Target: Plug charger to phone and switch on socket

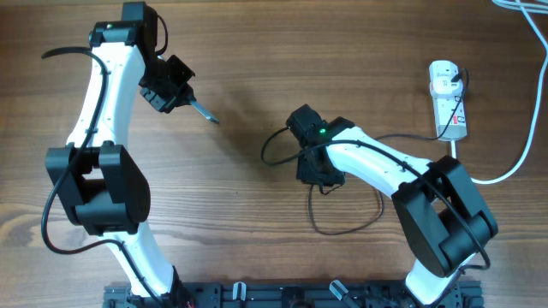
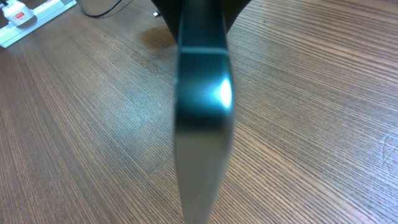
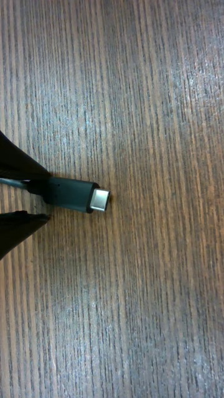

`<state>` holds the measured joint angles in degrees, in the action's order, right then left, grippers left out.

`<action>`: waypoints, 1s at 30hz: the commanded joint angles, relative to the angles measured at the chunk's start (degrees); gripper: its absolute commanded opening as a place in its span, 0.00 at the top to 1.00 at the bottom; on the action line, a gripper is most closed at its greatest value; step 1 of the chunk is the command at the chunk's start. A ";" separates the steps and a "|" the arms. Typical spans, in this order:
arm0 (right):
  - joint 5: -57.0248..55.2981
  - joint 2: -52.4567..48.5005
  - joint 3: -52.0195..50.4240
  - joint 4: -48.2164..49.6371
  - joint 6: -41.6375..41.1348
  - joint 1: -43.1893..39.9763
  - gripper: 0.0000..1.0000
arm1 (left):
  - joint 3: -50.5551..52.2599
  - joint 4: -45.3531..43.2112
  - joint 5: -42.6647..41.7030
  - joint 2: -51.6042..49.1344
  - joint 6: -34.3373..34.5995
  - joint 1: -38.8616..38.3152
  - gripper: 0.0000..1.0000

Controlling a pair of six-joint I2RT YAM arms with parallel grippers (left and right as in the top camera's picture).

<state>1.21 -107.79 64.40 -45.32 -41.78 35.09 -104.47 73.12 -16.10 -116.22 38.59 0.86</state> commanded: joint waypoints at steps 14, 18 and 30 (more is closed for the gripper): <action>0.35 0.11 2.34 1.86 4.66 0.09 0.96 | -0.87 -0.68 -18.95 1.90 -17.99 0.11 0.96; 1.11 3.45 5.62 -2.10 6.08 0.09 0.96 | -0.87 -1.11 -32.15 1.90 -25.51 0.11 0.96; 20.76 24.13 8.68 -3.76 16.70 0.11 0.96 | -0.87 -1.05 -57.81 1.90 -46.14 -5.60 0.96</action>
<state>15.79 -89.60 71.64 -49.01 -28.08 35.09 -104.47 72.20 -64.86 -116.22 1.52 -1.43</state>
